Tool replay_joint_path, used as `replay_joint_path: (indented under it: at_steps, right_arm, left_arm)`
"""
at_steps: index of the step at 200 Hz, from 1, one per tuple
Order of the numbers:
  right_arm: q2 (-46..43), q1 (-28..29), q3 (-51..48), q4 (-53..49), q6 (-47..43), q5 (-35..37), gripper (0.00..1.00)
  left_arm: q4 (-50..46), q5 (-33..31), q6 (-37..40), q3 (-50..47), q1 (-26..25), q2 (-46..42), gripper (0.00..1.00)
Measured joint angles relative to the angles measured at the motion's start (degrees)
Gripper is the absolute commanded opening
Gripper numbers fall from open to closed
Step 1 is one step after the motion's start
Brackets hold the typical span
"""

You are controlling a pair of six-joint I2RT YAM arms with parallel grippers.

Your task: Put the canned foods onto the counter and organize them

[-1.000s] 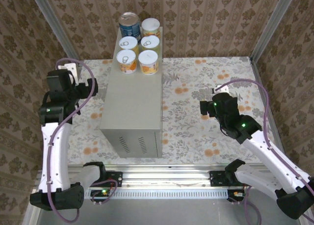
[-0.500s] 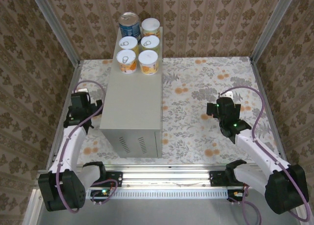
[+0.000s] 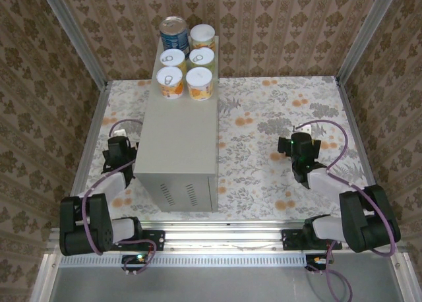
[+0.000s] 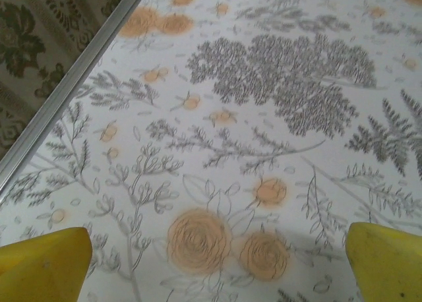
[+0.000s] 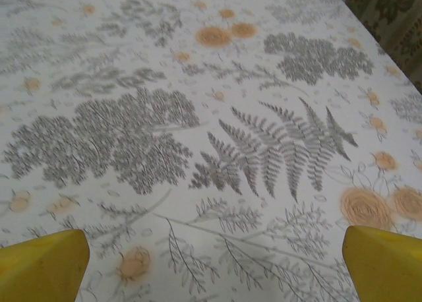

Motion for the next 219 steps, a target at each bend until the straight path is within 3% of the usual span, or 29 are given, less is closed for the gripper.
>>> replay_joint_path:
  at_steps: [36,103,128,163,219]
  right_arm:
    - [2.4,-0.22,-0.31,6.86,-1.22,-2.56,1.0]
    - [7.06,-0.98,2.34,9.44,-4.28,-4.79,1.0]
    - [10.05,-2.47,-0.22,17.84,-5.31,-5.18,1.0]
    - [11.69,-4.68,-1.79,20.13,-5.07,-5.99,1.0]
    - [14.14,-6.62,-1.99,24.28,-4.59,-9.86,1.0]
  left_arm:
    - [9.55,1.7,0.02,-2.03,0.0,2.14,1.0]
    - [19.19,4.07,1.44,-1.84,0.31,6.69,1.0]
    - [25.18,4.09,2.64,-2.34,0.2,10.08,1.0]
    - [31.74,3.98,4.98,-2.56,-1.57,14.97,1.0]
    - [35.36,2.49,5.97,-3.41,-2.73,17.25,1.0]
